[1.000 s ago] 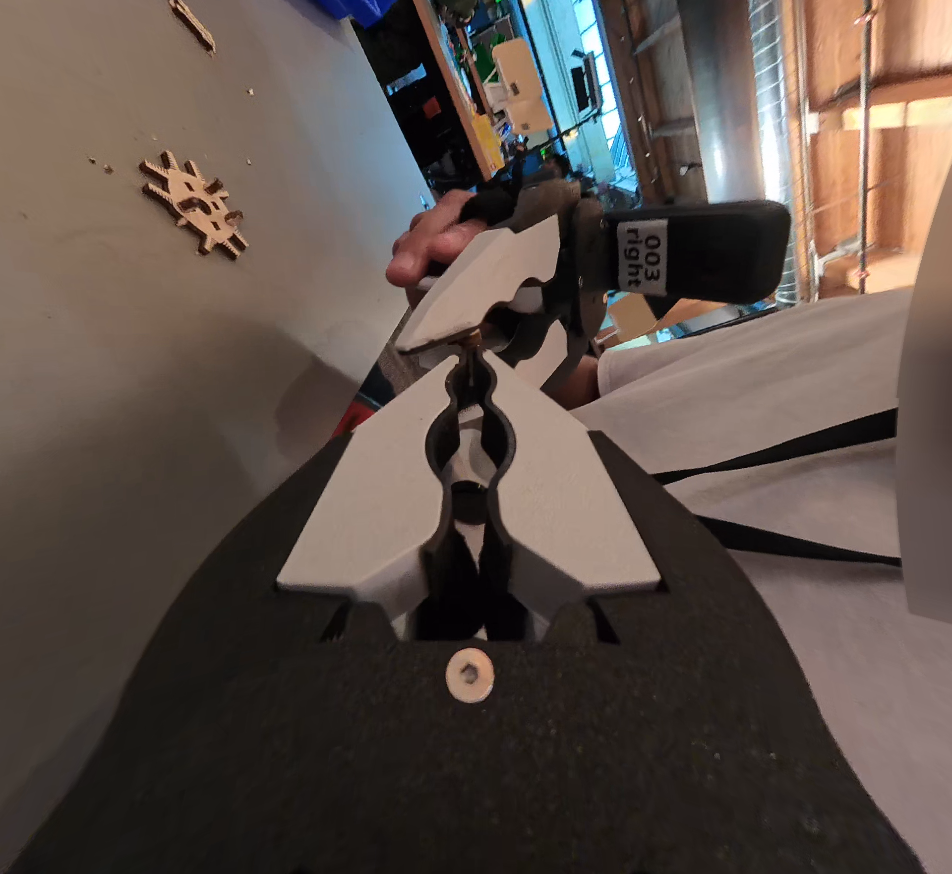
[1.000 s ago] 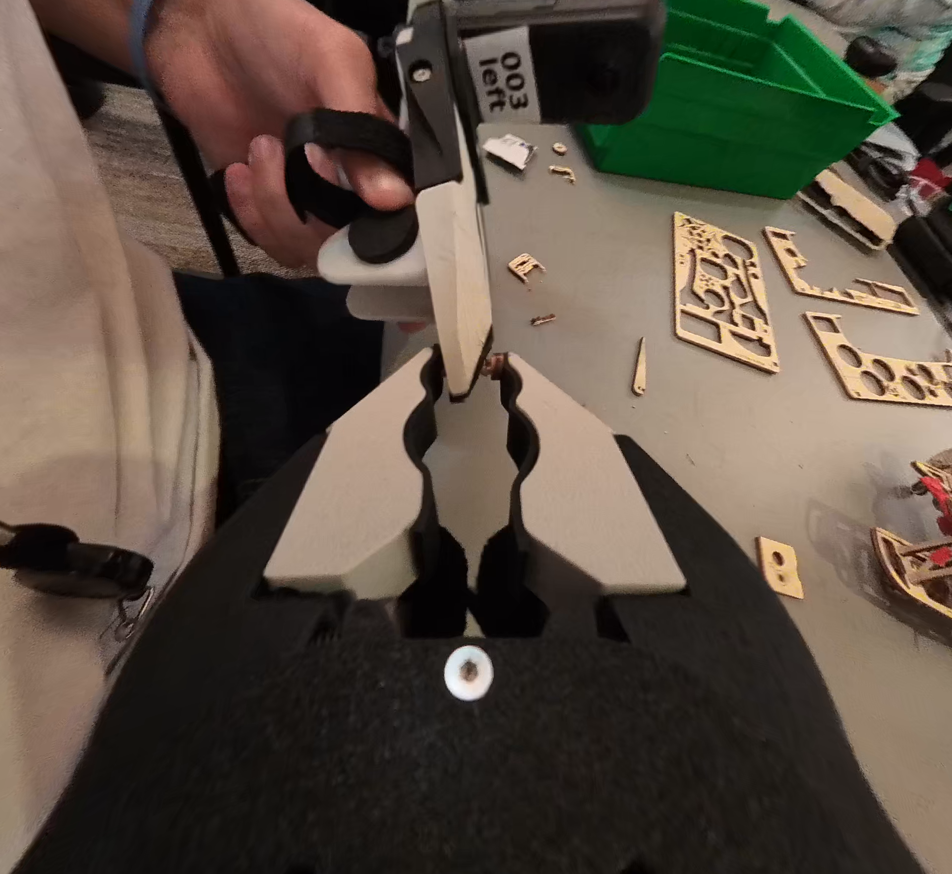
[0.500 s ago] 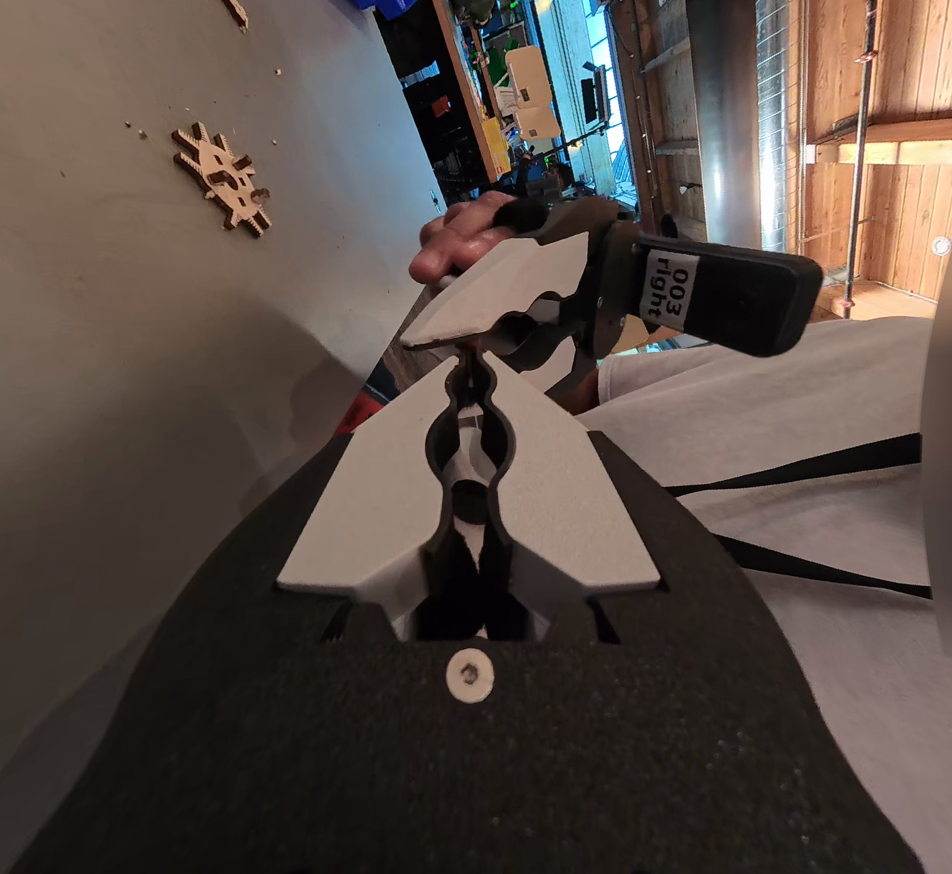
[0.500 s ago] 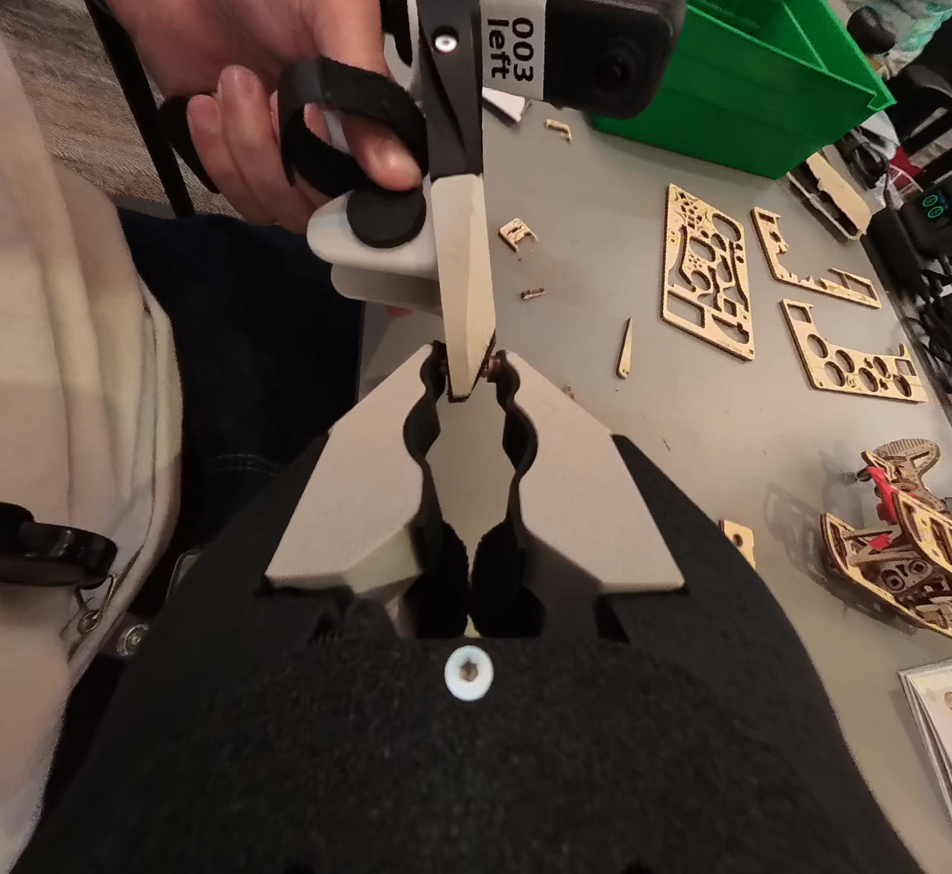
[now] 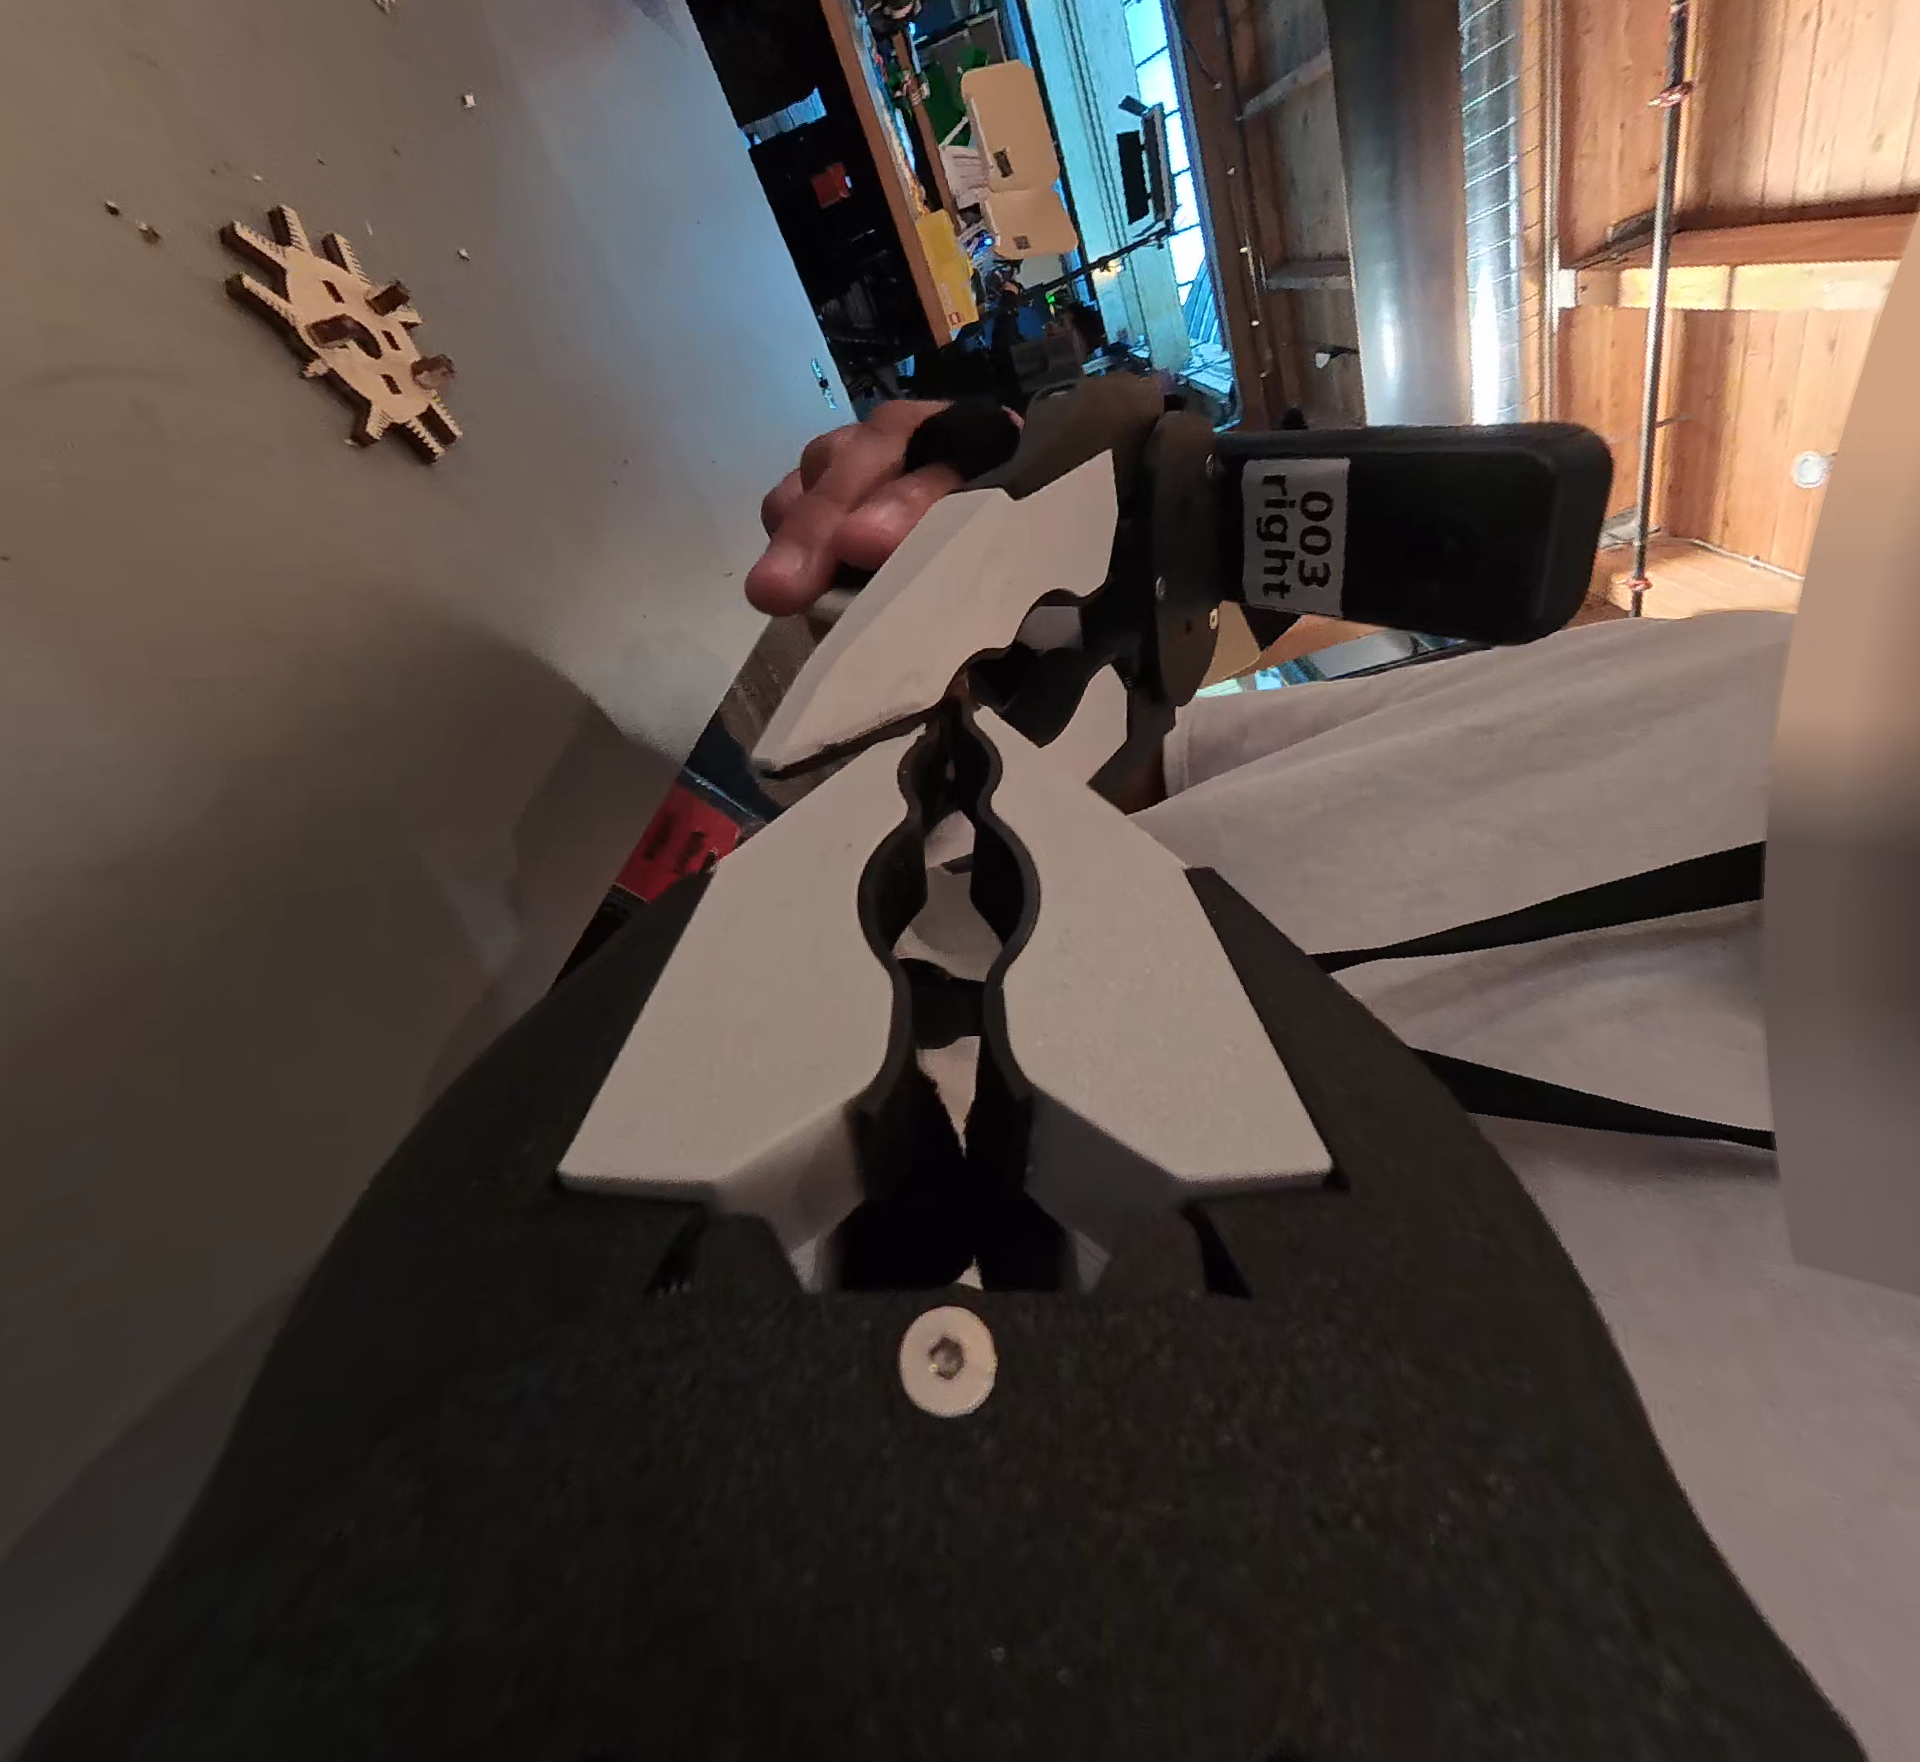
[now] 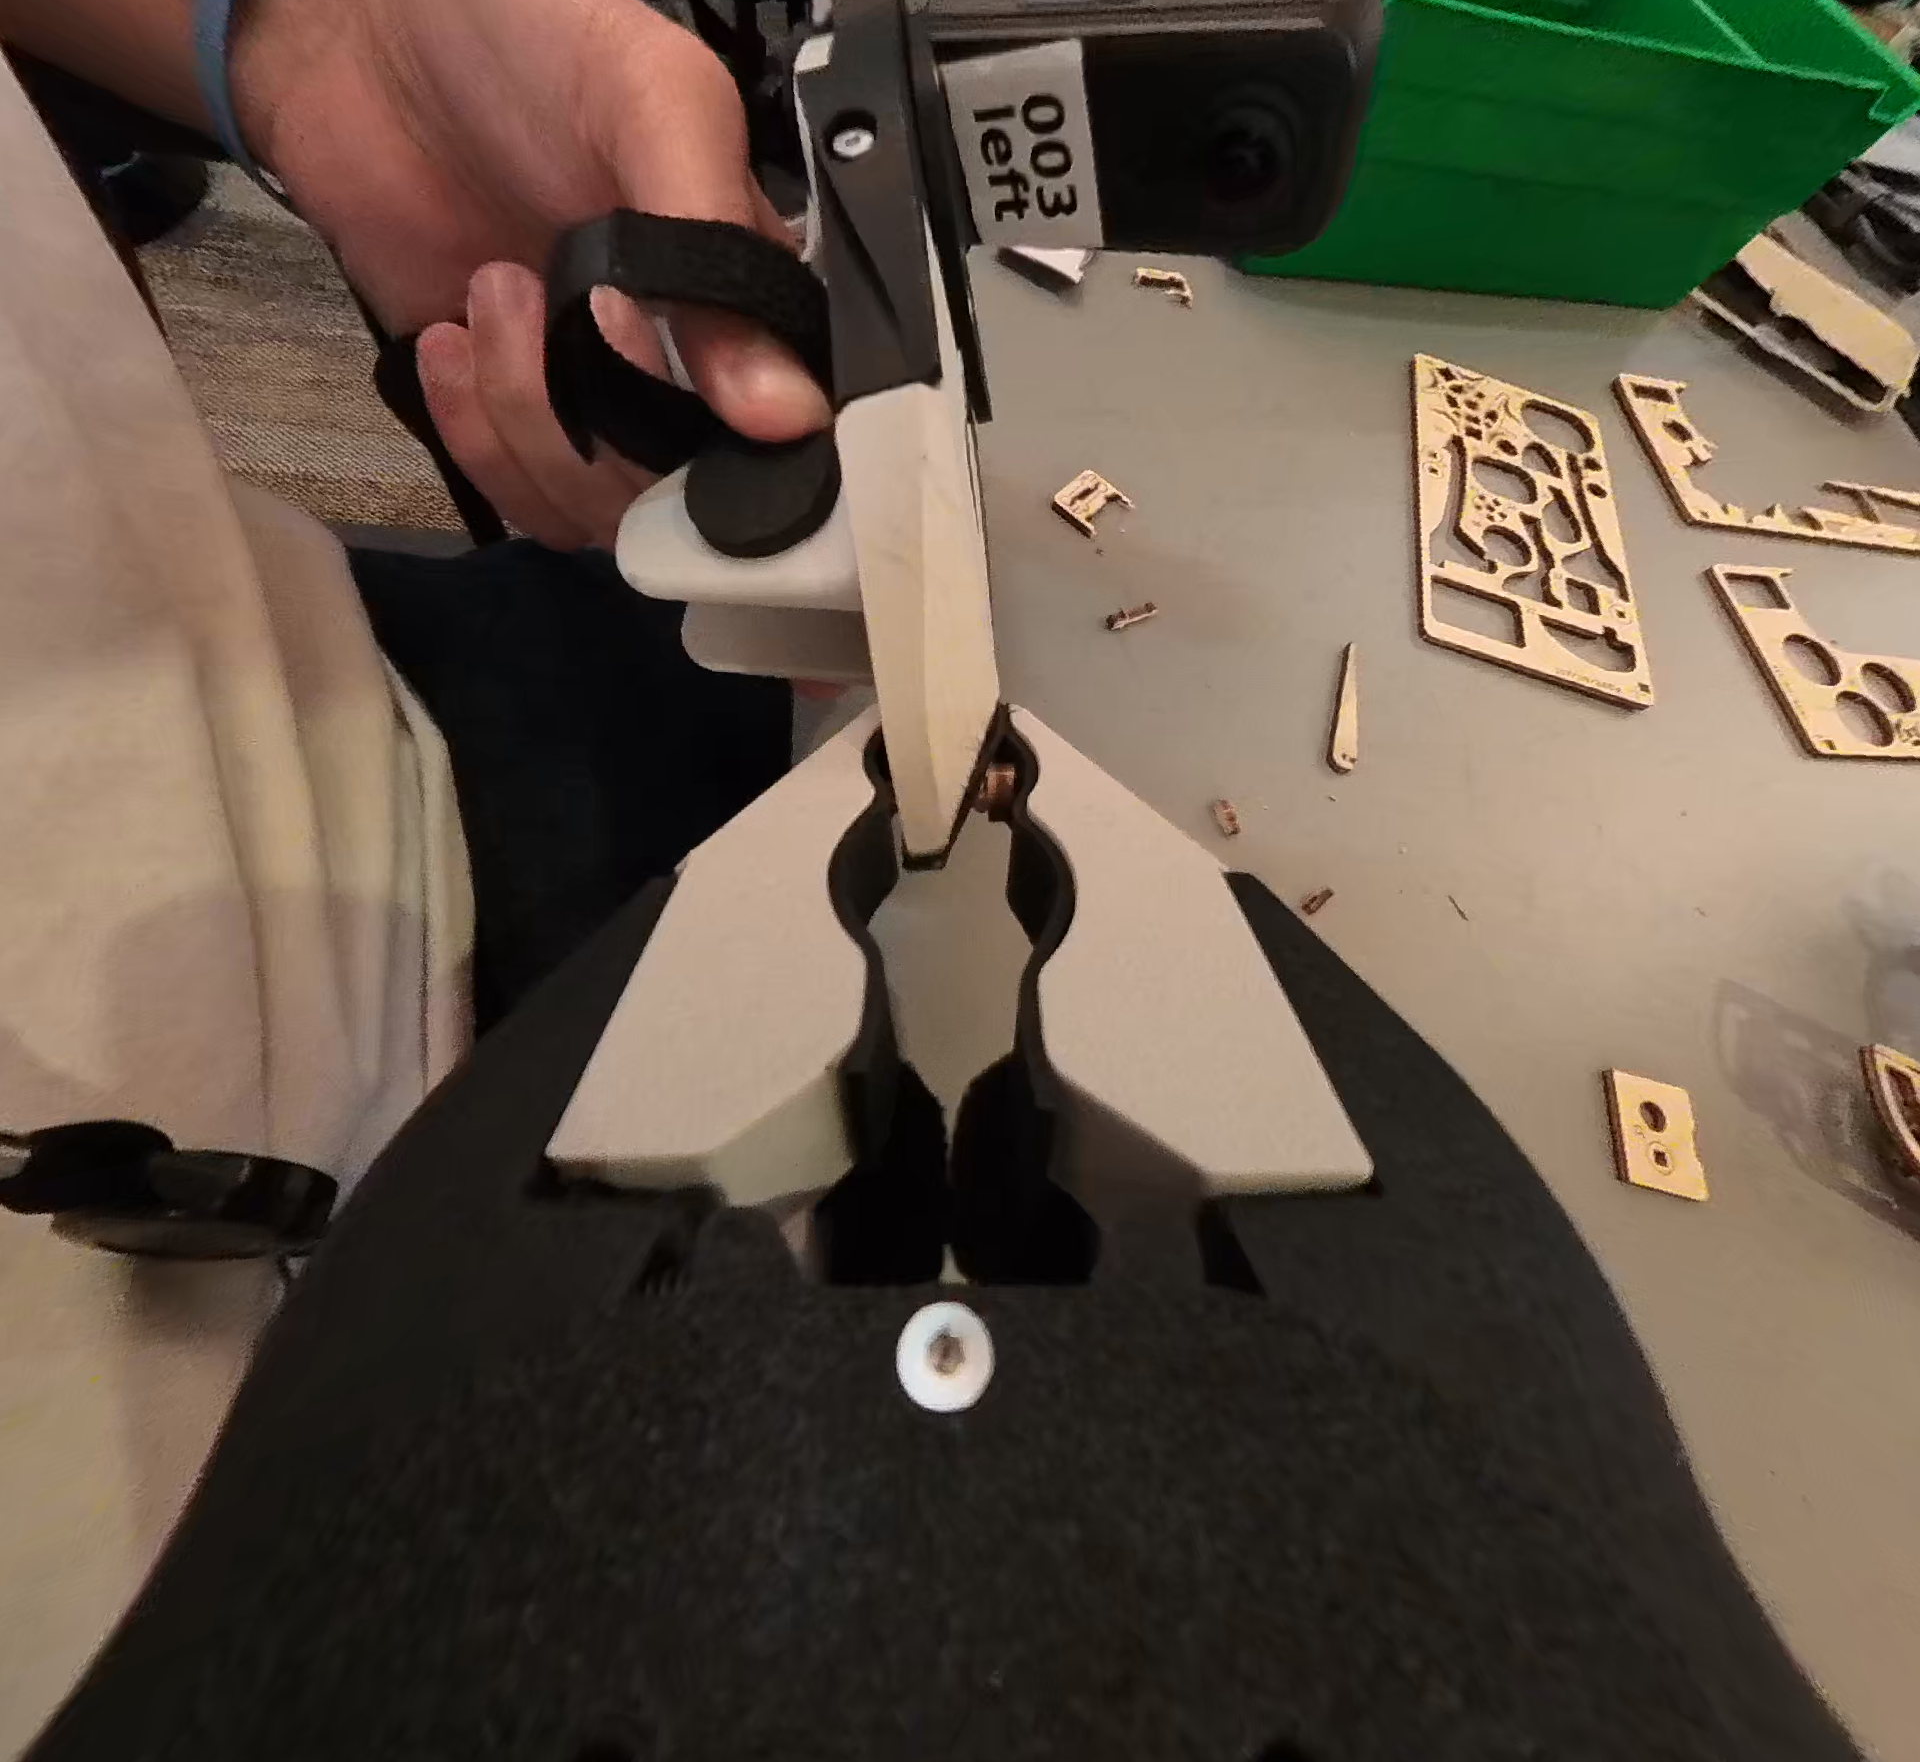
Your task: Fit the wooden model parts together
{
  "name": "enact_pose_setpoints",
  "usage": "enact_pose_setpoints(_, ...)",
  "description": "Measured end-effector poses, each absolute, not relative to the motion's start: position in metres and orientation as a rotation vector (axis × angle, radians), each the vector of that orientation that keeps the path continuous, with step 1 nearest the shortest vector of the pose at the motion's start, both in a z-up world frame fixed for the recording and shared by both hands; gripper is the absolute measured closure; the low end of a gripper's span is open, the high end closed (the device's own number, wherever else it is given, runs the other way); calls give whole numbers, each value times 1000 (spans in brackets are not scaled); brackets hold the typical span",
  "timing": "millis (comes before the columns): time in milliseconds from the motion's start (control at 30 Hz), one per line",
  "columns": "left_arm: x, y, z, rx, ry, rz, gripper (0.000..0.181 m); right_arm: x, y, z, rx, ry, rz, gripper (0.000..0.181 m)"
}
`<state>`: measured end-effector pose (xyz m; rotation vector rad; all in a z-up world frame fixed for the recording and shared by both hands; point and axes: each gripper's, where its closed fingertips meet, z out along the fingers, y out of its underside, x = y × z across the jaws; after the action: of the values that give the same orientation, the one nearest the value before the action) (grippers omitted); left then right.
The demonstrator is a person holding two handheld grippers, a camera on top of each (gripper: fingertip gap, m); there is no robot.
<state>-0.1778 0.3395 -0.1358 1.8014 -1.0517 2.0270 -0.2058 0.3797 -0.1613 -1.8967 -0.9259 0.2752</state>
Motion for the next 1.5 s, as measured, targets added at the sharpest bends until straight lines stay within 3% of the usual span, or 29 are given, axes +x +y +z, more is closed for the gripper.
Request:
enact_pose_setpoints(267,-178,342,-126,1764,-1021,2088,181,-205,382,-152,-1838,-913,265,166)
enact_pose_setpoints(333,-179,347,-124,1761,-1000,2109,181,-193,386,-146,-1819,-867,184,148)
enact_pose_setpoints(533,-179,350,-124,1754,-979,2115,181,-196,380,-142,-1790,-928,172,161)
enact_pose_setpoints(967,-177,350,-123,1798,-1103,2121,181,-193,380,-139,-1767,-948,117,161)
enact_pose_setpoints(1067,-178,348,-118,1788,-1161,2143,181,-189,383,-130,-1749,-882,133,144)
enact_pose_setpoints(1200,-179,349,-118,1753,-1072,2147,181,-196,378,-126,-1640,-978,17,162)
enact_pose_setpoints(1500,-179,349,-124,1767,-1038,2111,181,-195,377,-135,-1703,-1019,47,163)
